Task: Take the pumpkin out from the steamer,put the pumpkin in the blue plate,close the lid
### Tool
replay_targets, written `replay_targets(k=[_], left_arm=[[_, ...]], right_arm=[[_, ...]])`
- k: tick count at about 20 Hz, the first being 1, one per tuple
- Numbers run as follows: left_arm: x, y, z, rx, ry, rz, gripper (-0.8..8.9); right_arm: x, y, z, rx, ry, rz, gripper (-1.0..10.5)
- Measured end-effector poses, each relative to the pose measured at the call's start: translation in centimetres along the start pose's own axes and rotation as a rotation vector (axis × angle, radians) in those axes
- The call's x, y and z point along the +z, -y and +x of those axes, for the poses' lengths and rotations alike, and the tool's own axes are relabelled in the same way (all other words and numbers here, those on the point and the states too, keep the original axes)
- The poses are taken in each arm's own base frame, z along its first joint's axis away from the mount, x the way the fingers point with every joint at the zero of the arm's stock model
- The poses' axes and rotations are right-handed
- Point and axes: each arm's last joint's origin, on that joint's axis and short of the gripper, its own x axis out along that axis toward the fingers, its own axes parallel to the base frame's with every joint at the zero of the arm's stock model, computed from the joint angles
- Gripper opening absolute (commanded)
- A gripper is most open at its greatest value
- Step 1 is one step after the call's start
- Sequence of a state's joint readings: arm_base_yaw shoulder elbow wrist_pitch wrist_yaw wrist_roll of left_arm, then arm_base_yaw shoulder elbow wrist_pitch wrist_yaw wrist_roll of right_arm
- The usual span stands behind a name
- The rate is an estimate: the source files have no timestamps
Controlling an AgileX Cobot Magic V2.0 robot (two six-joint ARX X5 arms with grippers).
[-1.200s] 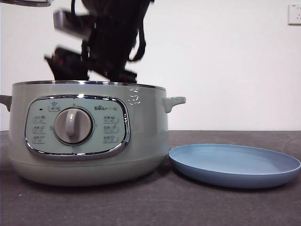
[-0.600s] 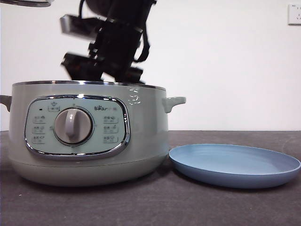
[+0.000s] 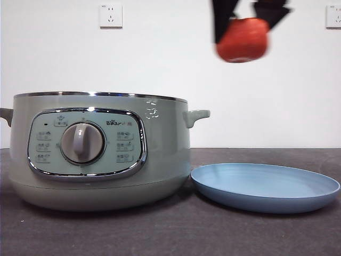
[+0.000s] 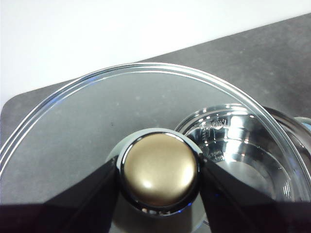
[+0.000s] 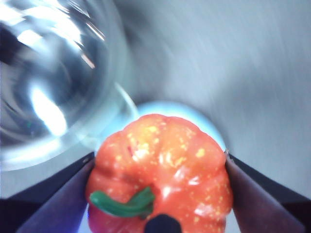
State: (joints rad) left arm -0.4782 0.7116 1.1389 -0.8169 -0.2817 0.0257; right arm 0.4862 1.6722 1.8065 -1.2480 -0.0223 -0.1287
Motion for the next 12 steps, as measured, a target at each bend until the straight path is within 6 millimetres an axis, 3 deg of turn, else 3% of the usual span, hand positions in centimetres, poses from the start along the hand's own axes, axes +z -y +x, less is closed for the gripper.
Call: replay_targets(k=[4,8,12], left_arm=[[0.1,0.4,1.2,-0.006,-0.038,0.011,-0.06],[0.4,0.8,2.4,-0.041,-0.053,0.014,-0.06],[0.5,0.9,2.7,-0.058,-0.051,0.013,-0.06]], right_arm=[[-2.3,3.2,0.6,-0.05,-0.148,0.219,-0.1],[-4.5,2.9,4.3,-0.076,-0.19,0.252,-0.1],[-6.5,1.2,8.9,-0.062,-0.158,0.225,-0.1]])
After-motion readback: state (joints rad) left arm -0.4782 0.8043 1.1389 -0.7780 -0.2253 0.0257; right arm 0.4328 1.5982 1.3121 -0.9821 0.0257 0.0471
